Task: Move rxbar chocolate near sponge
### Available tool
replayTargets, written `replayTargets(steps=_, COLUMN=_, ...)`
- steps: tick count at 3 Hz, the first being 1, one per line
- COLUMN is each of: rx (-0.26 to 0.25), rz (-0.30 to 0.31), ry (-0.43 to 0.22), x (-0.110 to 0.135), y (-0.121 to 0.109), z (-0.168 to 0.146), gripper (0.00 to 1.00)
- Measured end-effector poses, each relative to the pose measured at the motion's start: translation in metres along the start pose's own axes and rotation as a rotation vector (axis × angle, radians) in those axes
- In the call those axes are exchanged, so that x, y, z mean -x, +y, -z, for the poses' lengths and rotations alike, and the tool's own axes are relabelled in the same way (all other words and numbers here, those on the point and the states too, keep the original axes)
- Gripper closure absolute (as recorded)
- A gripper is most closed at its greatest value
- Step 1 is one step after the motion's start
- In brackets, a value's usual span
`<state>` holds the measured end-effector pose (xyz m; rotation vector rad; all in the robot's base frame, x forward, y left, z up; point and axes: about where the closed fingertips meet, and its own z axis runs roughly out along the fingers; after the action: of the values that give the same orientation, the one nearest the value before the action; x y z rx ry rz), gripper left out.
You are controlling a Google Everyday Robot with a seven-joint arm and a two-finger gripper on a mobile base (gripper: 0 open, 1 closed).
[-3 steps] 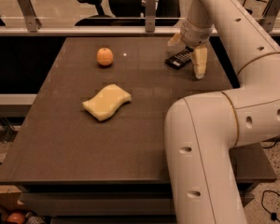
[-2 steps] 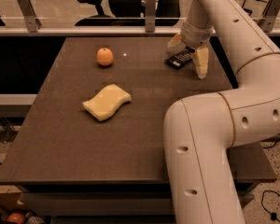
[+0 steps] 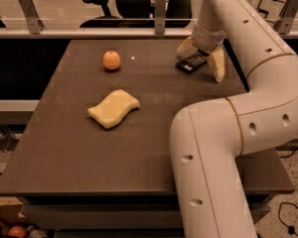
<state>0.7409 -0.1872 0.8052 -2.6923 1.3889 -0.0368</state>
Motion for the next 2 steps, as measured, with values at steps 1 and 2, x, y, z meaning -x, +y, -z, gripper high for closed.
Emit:
replayTargets(steps=1, rx=-0.034, rz=0.001, ry=0.015, x=-0.0049, y=-0.0099, z=-0.0040, gripper=0.18)
replayTargets(steps=2, rx=-0.050, rz=0.001, ry=0.023, x=-0.0074, y=-0.0153, z=-0.0065, gripper=0.42)
